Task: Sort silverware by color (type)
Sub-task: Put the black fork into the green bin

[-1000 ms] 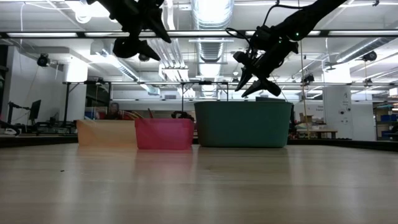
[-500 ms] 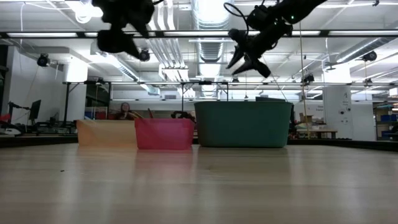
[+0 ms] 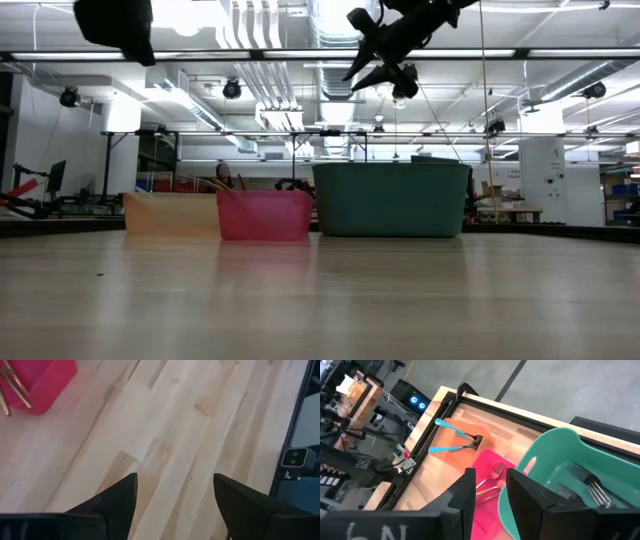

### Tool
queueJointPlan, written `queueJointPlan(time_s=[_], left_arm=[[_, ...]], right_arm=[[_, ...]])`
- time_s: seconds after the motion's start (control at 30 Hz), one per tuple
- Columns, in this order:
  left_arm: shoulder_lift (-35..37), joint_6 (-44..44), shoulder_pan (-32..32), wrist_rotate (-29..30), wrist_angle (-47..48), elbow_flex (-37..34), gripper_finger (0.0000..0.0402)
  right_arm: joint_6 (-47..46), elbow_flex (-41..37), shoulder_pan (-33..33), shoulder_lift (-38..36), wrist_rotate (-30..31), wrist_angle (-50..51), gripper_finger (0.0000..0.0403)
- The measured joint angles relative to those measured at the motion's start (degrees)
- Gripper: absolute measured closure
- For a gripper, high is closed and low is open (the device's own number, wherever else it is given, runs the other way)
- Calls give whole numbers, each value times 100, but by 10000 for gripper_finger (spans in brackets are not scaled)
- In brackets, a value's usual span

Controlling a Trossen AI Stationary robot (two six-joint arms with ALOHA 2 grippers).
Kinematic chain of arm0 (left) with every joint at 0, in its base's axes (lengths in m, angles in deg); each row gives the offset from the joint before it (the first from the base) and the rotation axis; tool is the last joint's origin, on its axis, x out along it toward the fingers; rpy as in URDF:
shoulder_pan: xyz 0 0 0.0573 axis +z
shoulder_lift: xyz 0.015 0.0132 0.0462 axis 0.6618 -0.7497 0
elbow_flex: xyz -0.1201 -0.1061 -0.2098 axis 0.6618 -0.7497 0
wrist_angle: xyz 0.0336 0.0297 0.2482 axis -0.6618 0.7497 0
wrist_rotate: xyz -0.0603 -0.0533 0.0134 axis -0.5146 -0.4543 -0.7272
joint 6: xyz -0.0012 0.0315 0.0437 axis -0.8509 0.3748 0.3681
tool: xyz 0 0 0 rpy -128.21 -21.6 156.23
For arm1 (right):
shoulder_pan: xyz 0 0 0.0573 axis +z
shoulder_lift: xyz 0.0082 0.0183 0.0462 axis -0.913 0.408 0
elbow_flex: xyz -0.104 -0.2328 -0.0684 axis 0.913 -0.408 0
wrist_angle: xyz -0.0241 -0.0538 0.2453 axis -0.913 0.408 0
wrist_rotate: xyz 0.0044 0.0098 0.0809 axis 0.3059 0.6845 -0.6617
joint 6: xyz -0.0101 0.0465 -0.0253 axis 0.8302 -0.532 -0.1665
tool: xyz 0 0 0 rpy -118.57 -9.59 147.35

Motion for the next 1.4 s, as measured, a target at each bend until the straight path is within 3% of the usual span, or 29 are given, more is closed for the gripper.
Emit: queueJointPlan(time_s=[0.2,0.8,1.13,1.4], left_arm=[[0,-400,-364,161,118,-3,161],[-17,111,-398,304,192,-84,161],[-22,14,-966,263,101,-590,161],[-22,-323,-1355,264,-595,-1026,161]], right_arm=[[-60,-28,282,0,245,5,305],[-195,-35,746,0,325,594,305],[-119,-35,1200,-2,324,1039,307],[-157,-37,1825,-2,324,1387,304]])
